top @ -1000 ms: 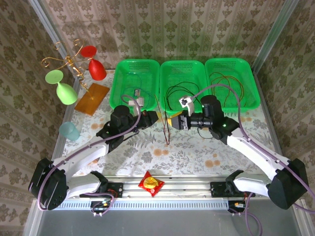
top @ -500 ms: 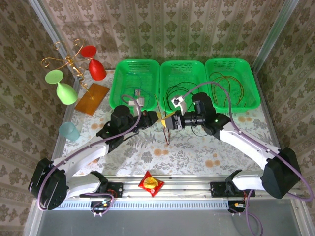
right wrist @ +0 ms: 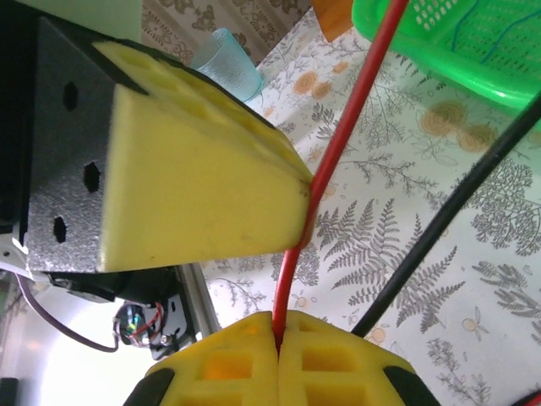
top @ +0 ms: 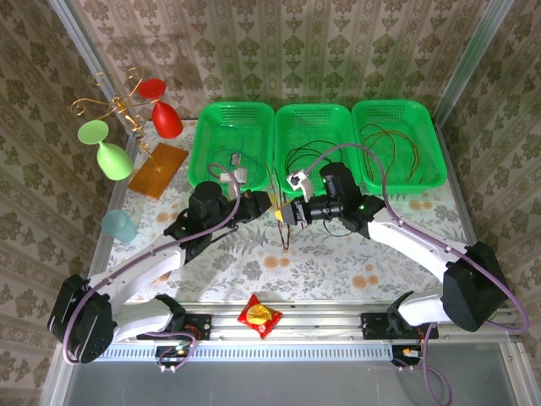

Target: Untangle the cables

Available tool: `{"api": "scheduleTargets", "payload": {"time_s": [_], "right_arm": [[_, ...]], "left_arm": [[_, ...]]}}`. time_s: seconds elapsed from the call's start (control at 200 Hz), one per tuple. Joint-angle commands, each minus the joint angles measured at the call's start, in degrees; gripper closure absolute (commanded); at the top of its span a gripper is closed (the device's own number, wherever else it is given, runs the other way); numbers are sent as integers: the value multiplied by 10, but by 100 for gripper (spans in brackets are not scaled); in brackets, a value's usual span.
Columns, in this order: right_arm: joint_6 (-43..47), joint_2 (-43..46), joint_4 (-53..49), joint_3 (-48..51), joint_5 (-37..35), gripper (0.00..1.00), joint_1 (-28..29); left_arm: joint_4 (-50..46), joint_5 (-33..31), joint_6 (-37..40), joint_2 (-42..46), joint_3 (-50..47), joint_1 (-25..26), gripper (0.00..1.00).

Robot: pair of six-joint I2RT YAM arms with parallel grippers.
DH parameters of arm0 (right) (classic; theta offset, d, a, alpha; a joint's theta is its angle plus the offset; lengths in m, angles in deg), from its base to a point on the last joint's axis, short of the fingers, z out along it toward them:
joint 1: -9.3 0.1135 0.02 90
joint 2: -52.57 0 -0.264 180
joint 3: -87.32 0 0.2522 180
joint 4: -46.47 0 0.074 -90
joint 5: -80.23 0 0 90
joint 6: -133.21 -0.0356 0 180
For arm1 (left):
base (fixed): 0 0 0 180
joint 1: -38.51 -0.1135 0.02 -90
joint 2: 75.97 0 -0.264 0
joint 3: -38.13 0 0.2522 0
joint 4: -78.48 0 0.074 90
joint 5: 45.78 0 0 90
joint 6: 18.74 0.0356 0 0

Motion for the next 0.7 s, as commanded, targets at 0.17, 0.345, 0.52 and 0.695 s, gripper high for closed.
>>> {"api": "scheduleTargets", "payload": {"time_s": [0.17,0.345,0.52,0.695], "right_arm": [[30,12,-10,-12,4,100,2],[16,23,16,0,26,100,-11],[-18,34,67,12,45,100,-21],[-42,42,89,9,60,100,-22]], "left_arm": [[-26,-14,24,51,14,-7,49],[1,-18,-6,105,-27,-31,49],[20,-10,-30,146,-70,-55,48],[120,17,-77,128,-111,-69,46]]}}
